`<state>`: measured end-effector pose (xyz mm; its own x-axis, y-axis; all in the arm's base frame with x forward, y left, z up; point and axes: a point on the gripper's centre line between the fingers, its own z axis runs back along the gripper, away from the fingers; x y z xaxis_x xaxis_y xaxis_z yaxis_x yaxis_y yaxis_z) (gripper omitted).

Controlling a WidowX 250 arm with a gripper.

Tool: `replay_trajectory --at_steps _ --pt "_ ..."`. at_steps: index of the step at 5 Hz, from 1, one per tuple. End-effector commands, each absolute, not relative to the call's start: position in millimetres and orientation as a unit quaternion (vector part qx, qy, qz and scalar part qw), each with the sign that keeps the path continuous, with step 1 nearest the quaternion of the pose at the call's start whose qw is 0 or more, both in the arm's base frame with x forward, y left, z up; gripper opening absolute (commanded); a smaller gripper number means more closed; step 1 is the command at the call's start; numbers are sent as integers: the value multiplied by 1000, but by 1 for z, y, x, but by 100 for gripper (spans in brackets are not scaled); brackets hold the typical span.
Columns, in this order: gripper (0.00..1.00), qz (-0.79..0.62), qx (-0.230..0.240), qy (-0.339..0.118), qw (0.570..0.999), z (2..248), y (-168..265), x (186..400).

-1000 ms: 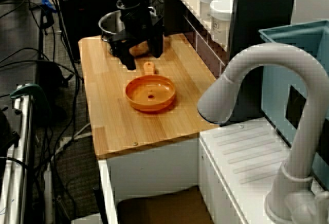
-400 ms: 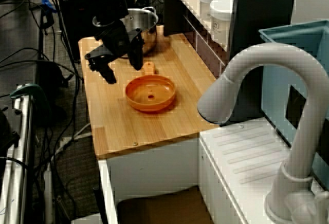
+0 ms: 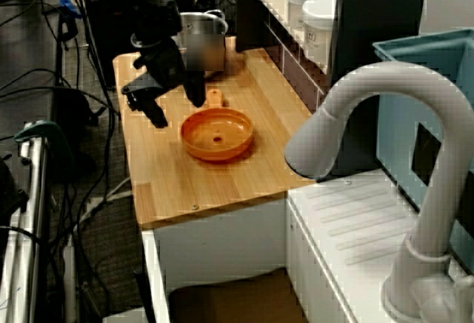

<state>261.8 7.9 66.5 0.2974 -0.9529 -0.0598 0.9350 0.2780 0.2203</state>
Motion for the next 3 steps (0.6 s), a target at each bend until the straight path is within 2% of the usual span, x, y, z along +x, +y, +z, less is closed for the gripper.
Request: replay_trajectory --at_steps 1,3 --pt "100 -587 121 -43 800 54 19 276" --pt "100 -597 123 -25 793 34 13 269"
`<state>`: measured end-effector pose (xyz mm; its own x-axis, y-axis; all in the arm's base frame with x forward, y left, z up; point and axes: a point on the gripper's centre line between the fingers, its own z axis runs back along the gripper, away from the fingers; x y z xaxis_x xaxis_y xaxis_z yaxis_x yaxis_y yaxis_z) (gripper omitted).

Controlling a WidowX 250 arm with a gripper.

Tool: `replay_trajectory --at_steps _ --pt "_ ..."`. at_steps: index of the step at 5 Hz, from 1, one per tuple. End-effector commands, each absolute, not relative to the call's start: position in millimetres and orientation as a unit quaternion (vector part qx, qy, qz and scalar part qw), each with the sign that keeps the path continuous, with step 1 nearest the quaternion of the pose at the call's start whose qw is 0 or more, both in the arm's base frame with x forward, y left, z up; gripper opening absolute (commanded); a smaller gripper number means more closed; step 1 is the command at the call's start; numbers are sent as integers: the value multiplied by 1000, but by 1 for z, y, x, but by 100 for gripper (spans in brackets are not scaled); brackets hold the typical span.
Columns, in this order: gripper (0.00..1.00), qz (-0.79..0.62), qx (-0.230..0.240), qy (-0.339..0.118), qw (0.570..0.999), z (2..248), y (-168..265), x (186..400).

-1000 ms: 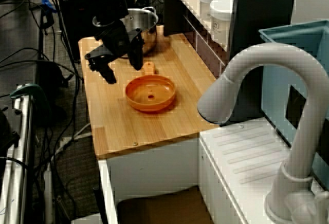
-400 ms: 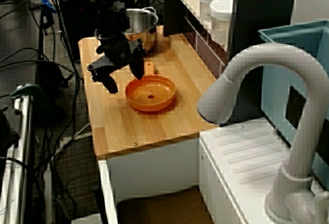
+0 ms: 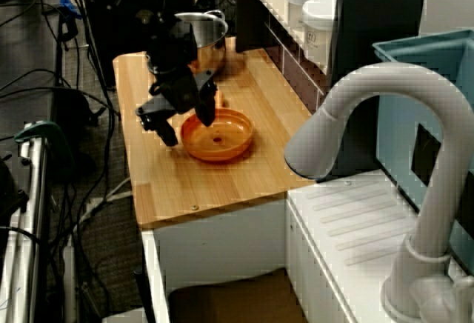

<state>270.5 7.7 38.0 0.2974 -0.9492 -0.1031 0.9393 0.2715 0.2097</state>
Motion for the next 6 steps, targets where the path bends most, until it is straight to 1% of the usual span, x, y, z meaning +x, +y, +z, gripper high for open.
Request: replay_trajectory --at_steps 1,2,3,5,6 --pt "100 -596 123 -19 793 30 10 266" --pt "0 -595 118 -17 795 31 11 268" --pt "0 -593 114 -17 797 36 13 271" --pt "0 -584 107 -21 804 54 17 275" --pt "0 -583 109 -29 804 66 17 275"
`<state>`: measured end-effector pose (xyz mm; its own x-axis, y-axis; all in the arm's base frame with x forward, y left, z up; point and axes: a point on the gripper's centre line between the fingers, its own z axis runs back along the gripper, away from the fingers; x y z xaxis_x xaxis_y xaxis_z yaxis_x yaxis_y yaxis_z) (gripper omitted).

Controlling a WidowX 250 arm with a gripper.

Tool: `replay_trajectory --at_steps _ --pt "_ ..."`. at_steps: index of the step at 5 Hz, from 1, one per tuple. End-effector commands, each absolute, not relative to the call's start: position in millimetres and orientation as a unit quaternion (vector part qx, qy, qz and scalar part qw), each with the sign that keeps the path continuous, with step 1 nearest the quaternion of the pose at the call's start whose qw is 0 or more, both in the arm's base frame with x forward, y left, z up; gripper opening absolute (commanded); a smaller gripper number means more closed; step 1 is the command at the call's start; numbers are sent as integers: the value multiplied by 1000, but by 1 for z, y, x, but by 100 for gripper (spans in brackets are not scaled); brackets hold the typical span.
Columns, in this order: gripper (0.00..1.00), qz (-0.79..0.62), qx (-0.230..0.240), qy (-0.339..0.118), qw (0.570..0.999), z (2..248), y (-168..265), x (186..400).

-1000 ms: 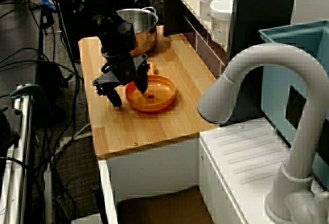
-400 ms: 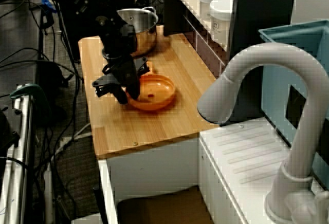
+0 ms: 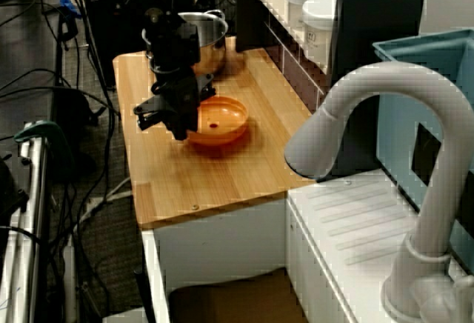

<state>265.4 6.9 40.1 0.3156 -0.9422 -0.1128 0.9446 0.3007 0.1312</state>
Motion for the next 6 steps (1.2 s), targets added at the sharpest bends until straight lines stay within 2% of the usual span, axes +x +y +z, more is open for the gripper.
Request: replay_trajectory --at_steps 1,6 --pt "0 -582 107 -41 805 81 19 276" --pt "0 -580 126 -87 800 152 18 272"
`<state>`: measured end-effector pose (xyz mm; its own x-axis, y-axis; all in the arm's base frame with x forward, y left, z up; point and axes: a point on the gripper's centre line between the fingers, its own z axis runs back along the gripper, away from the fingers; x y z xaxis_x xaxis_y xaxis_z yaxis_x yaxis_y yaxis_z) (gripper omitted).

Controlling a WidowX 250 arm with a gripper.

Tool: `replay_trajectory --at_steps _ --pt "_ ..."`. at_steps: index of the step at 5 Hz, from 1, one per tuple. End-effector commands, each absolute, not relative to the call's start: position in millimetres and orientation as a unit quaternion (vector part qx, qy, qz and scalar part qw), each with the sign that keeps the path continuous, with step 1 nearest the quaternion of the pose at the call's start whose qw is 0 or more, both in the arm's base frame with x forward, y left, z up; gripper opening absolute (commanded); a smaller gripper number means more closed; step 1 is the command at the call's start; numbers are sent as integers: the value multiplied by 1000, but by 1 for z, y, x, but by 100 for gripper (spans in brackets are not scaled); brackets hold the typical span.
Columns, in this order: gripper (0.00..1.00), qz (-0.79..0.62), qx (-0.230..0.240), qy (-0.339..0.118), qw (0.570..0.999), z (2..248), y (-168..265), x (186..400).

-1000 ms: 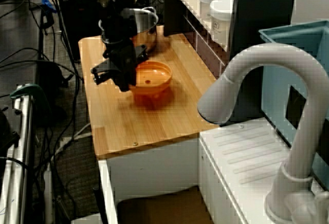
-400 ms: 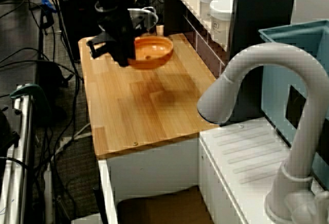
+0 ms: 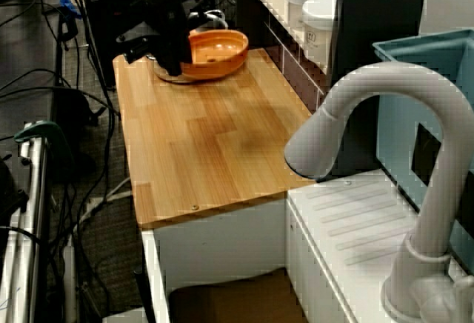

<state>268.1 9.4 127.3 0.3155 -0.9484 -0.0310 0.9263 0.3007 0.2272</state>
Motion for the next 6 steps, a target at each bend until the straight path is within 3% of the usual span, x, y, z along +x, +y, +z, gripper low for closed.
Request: replay_trajectory --at_steps 1,3,6 --pt "0 -582 126 -92 798 163 17 271" --pt "0 -583 119 -99 797 177 16 265" --pt "0 -611 132 -96 775 171 -19 250"
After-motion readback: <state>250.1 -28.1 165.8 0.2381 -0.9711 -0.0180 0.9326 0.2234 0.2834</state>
